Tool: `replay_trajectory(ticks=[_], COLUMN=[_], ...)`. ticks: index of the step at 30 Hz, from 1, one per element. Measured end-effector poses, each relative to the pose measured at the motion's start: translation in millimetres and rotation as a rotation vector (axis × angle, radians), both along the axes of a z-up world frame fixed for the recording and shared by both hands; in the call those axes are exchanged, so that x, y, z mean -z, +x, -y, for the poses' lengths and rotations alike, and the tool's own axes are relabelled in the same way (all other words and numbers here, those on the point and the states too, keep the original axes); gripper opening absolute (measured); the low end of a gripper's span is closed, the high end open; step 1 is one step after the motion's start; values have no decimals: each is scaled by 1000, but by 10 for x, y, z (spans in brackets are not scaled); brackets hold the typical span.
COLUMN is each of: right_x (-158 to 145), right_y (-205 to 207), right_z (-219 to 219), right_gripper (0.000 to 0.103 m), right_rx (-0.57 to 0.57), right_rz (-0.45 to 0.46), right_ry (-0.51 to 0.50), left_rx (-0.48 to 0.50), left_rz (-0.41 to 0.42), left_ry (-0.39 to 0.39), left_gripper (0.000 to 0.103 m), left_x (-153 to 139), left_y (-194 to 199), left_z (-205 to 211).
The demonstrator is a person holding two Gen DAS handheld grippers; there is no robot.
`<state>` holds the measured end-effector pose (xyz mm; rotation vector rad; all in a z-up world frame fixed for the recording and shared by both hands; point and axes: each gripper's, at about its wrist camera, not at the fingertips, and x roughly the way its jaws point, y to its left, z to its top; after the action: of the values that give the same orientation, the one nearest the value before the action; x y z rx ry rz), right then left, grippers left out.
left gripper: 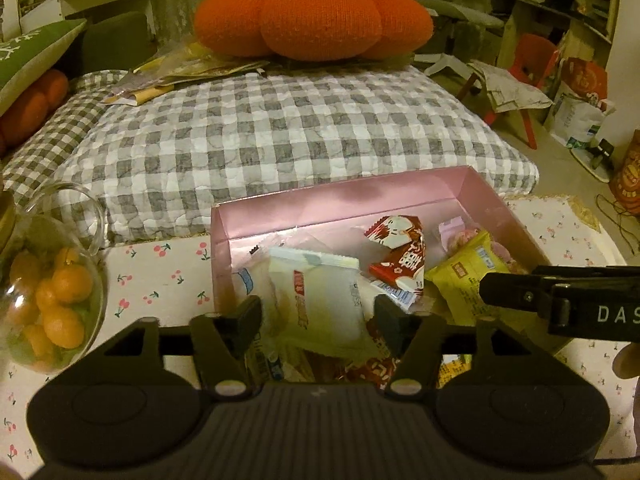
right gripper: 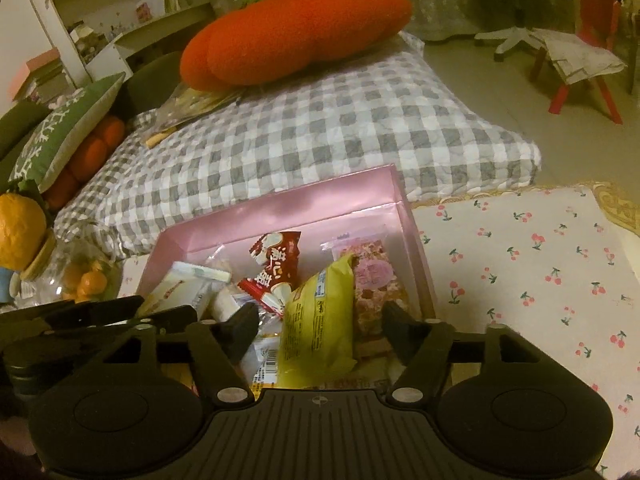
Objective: Organize snacks
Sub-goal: 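Open the left tool releasing the white cake packet while the right tool releases the yellow packet, then withdraw both tools from the box toward the last two snacks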
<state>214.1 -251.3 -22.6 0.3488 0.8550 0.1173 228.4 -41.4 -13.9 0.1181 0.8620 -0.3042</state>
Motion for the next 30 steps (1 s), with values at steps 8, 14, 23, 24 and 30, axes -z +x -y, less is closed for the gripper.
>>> replay_trajectory(ticks=[8,14,23,24,30], right_x=[-128,-241,-332,-337,-373], right_y=[-170,-376,-735,-775,-979], right_z=[102,168,138,121,8], right_gripper=[89,93,98,98,98], right_rx=[29,30,4,-5,-60], right_rz=[10,28,69,74,97], right_ry=[0,-18,-72,-89,-175], left_rx=[2,2,-8,-10,-3], left_rz=[-4,-25,-28,-27,-38], left_ry=[-22,-47,-49,-41,-22], left_gripper=[97,103,103,103,103], left_x=[-144,-227,-209,-199,-156], left_y=[-185,-378,-713,-741,-903], left_z=[-72,-180,-314,-324,-366])
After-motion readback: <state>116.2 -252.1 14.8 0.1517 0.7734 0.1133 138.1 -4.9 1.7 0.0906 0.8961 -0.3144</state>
